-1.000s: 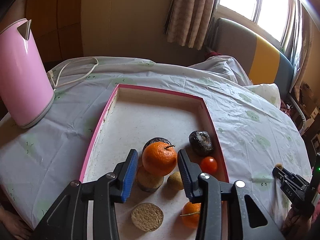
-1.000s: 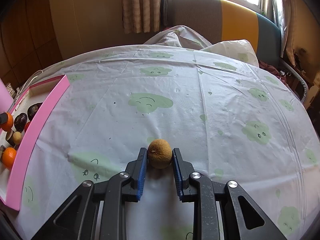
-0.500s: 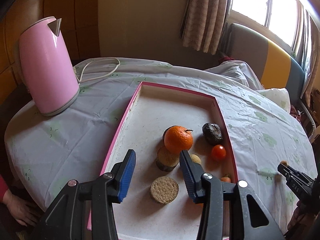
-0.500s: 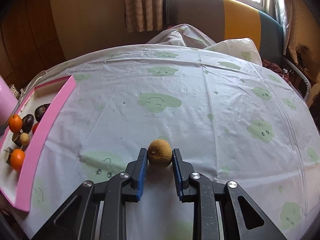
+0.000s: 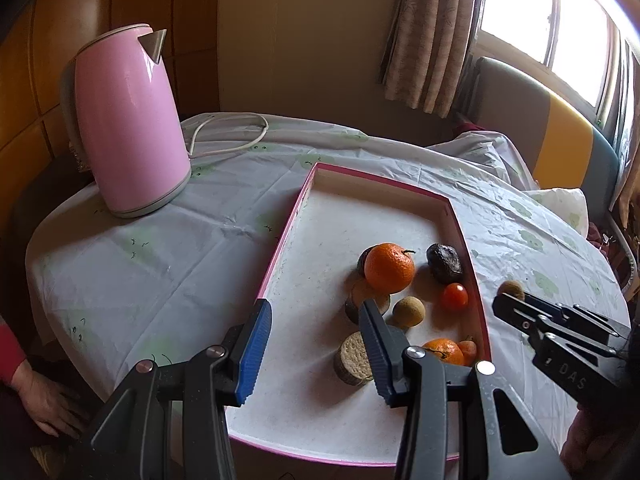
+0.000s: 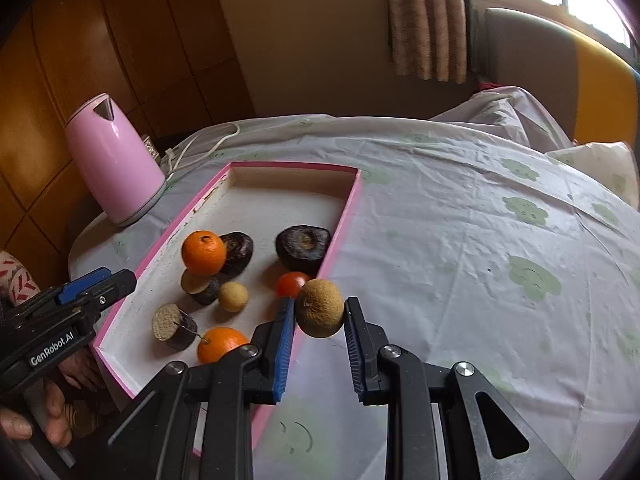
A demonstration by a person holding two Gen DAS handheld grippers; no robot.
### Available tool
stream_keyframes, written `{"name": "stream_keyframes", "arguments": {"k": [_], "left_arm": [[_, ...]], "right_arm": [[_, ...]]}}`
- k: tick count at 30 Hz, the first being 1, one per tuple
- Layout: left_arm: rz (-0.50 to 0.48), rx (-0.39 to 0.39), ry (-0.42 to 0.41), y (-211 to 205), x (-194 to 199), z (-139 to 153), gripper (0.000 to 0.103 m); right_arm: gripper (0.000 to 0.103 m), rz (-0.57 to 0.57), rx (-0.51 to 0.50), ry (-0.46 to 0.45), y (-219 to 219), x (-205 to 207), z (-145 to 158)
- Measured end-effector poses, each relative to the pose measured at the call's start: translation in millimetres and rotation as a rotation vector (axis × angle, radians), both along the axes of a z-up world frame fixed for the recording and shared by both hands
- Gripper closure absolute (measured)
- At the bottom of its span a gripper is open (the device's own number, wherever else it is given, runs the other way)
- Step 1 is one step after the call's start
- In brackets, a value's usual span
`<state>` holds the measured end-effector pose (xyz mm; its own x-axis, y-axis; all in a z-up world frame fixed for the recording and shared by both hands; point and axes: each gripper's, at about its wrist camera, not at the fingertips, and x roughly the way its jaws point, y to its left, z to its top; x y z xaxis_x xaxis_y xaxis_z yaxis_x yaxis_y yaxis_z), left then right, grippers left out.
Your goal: Organize fruits
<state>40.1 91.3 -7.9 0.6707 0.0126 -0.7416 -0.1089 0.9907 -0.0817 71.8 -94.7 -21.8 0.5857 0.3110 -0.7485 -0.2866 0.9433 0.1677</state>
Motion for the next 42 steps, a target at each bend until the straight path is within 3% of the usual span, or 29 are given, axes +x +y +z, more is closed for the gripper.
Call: {"name": "stream_keyframes", "arguments": {"k": [9,13,16,19,24,42], "left_arm": [[0.008,-0.002,0.006,6.3,-7.4,-0.8,0.057],[0.002,0.001,0.002,6.4,-10.5,0.1,0.056],[0.005,0.011,-0.001,4.2,-13.1,1.0,0.051],[-0.006,0.020,-0.015,0.2,-17.1,3.1,0.045],[-0.002,0.055,-0.028,-8.2,-25.2,6.3,0.041],[-0.010,0.076,-0.130,-19.0,-52.8,24.5,0.040]], "right_arm": [[0.077,0.033,-0.065,0.056,41.6,14.4,-21.3],[0.060,0.027,-0.054,0.041,43.1,6.1,-19.7],[0.056,-0.003,-0.059,0.004,40.7,-3.6,-12.1],[0.037,-0.062,-0.054,-0.043,33.0,-17.3,-2.0],[0.031,-0.132,-0.075,-0.104,24.8,-39.4,9.1],[0.028,-0.165,-0.078,-0.115,17.8,-71.1,8.3]]}}
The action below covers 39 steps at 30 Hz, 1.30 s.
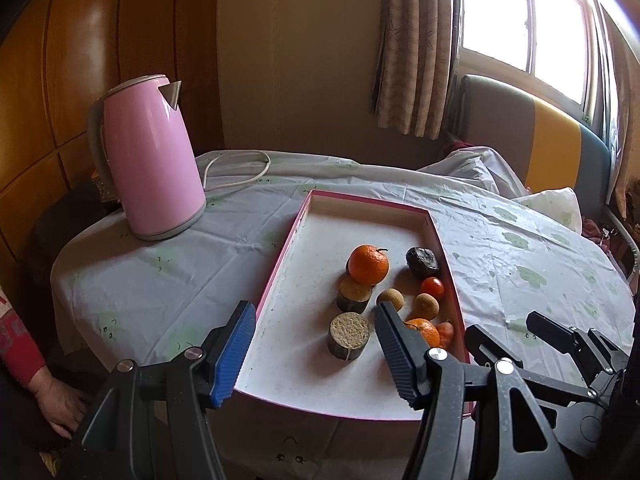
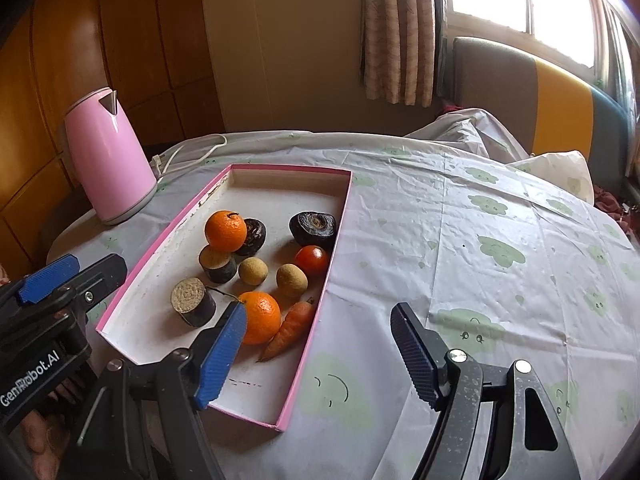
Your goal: Organize fruits
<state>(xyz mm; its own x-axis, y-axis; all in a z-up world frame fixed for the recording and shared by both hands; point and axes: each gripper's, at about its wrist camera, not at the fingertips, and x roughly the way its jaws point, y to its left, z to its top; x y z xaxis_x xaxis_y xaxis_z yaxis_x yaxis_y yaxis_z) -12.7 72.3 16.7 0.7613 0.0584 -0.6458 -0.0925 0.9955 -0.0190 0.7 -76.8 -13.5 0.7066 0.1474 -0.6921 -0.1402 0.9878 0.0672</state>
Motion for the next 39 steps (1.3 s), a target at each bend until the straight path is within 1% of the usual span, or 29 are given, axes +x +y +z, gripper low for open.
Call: {"name": "stream_keyframes", "arguments": {"k": [6,26,29,31,32,36,39], "left_arm": [[0.004,-0.005,0.008,2.0,-0.1,-0.8,0.040],[0.011,-0.012,0.026,3.3,0.8,-3.8,0.040],[0.023,0.004,-0.002,3.3,-1.4,-2.7,0.040],[0.026,0.001,-0.011,4.8,-1.8,-1.6,0.046],[0.021,-0.012,-0.010,5.9,-1.1,-1.8,0.052],[0.015,-0.036,0.015,7.6,3.3,-5.1,0.052],[0.013,-0.028,0.022,6.0,5.3,-6.9,0.052]], "right_arm": [[0.028,0.007,-0.011,-0.010,4.3,-2.1,2.4],[0.028,0.019,-0.019,0.005,5.7,0.3,-3.0],[0.028,0.022,-0.017,0.007,5.9,-0.2,-3.7],[0.028,0.024,-0.019,0.006,6.0,-0.2,-4.3],[0.028,0.025,-0.017,0.007,5.6,-0.3,-4.7],[0.028,0.014,-0.013,0.006,0.1,-1.0,-4.9],[0.028,-0.007,-0.012,0.008,-9.2,-1.7,-4.9]]}}
